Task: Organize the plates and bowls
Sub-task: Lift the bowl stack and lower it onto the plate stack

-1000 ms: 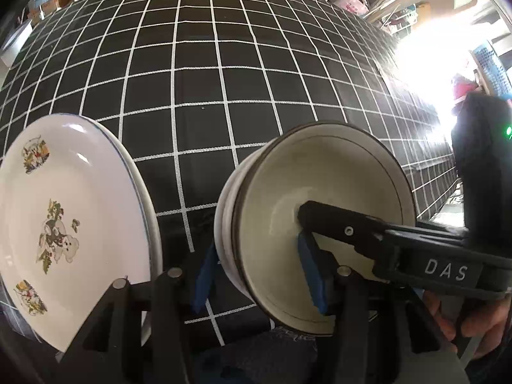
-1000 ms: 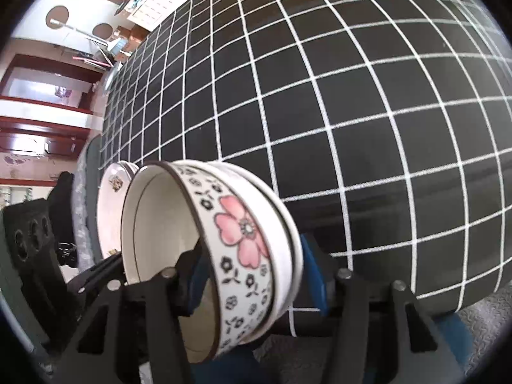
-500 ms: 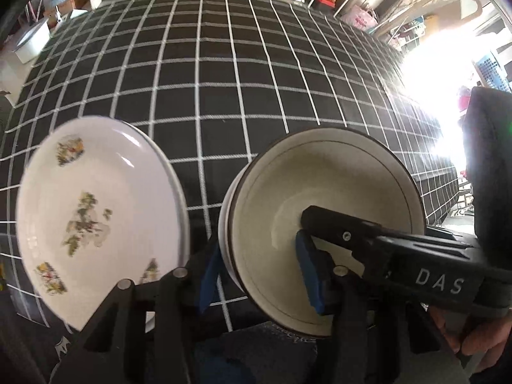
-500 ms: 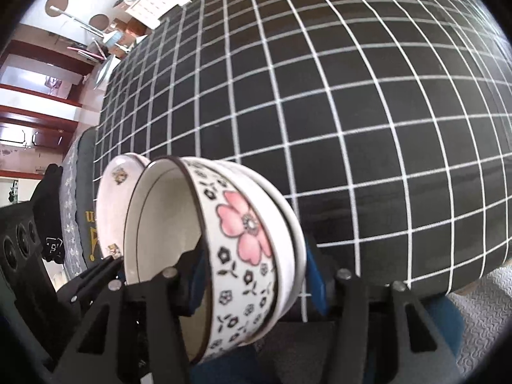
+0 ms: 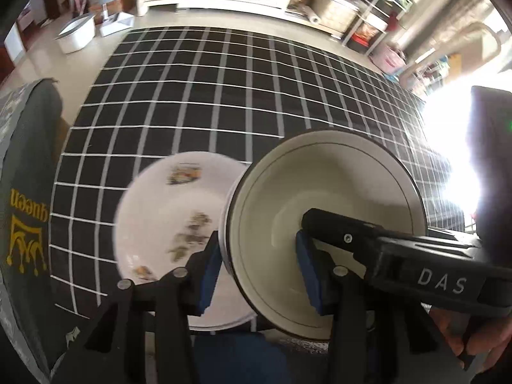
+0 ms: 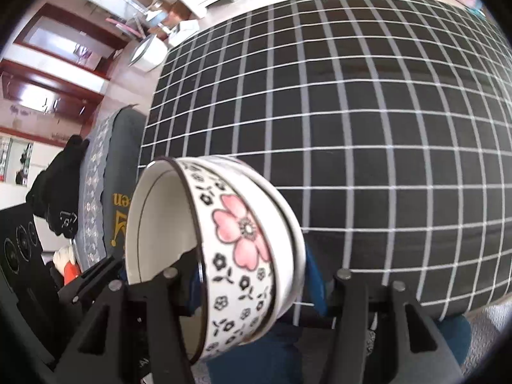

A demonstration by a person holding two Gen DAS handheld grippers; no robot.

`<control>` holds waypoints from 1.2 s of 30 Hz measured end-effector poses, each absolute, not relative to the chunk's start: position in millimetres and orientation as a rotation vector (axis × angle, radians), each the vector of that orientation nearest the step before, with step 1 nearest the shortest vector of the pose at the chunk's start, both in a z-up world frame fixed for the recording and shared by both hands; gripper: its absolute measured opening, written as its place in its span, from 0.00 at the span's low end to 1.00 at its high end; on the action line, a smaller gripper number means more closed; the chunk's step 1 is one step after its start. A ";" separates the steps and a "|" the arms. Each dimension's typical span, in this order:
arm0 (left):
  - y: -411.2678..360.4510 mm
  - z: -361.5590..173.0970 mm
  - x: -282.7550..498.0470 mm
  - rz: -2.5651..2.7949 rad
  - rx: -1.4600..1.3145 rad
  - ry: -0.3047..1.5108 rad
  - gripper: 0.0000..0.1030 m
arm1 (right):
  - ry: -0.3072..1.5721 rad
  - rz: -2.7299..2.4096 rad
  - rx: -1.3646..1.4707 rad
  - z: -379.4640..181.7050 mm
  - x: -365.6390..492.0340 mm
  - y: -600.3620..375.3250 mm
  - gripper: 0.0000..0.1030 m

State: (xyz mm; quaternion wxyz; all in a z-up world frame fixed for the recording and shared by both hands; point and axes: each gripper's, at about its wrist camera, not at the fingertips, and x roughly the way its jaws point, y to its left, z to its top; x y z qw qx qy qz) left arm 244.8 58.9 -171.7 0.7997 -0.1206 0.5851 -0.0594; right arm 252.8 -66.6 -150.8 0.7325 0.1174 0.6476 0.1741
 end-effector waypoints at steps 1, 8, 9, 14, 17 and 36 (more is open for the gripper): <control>64.8 -172.4 246.1 -0.117 -0.264 1.256 0.43 | 1.430 0.393 0.253 -153.1 253.9 -60.1 0.55; 104.9 -194.4 243.7 -0.065 -0.310 1.284 0.43 | 1.474 0.419 0.212 -173.2 264.3 -28.1 0.55; 106.6 -197.9 245.3 -0.061 -0.312 1.290 0.43 | 1.483 0.418 0.210 -176.5 265.5 -26.0 0.55; 114.7 -213.4 247.6 -0.057 -0.327 1.309 0.43 | 1.507 0.413 0.192 -184.3 267.3 -20.7 0.55; 118.1 -219.6 250.2 -0.055 -0.339 1.313 0.42 | 1.510 0.409 0.184 -186.1 267.7 -20.8 0.55; 121.6 -225.4 253.2 -0.038 -0.308 1.300 0.41 | 1.497 0.473 0.246 -197.9 272.5 -34.6 0.55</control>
